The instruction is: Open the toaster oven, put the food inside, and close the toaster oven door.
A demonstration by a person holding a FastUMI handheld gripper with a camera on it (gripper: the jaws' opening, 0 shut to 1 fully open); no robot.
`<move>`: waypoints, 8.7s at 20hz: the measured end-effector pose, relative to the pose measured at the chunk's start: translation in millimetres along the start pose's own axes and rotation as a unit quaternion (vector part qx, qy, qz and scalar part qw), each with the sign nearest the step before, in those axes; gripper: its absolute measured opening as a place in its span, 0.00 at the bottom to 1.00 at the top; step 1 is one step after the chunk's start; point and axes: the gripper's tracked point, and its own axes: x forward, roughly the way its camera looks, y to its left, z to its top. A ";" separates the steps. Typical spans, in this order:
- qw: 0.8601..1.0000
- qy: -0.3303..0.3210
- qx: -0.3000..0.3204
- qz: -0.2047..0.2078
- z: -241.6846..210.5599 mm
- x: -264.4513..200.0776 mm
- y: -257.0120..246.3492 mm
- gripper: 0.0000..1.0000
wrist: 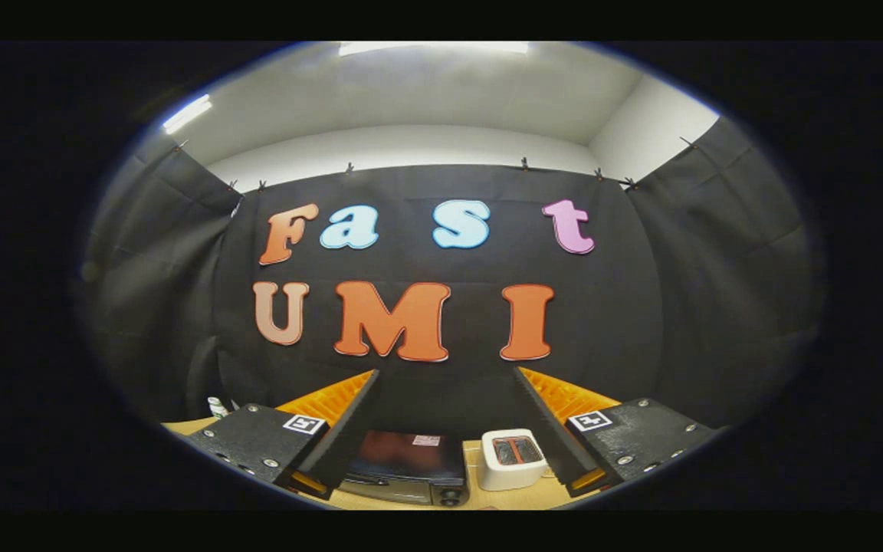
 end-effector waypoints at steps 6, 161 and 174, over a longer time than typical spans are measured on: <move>0.999 0.045 0.012 0.000 -39.0 10.2 8.9 0.99; 0.840 0.340 0.422 0.030 -385.1 40.0 180.9 0.37; 0.870 0.374 0.321 0.002 -383.2 14.5 158.8 0.94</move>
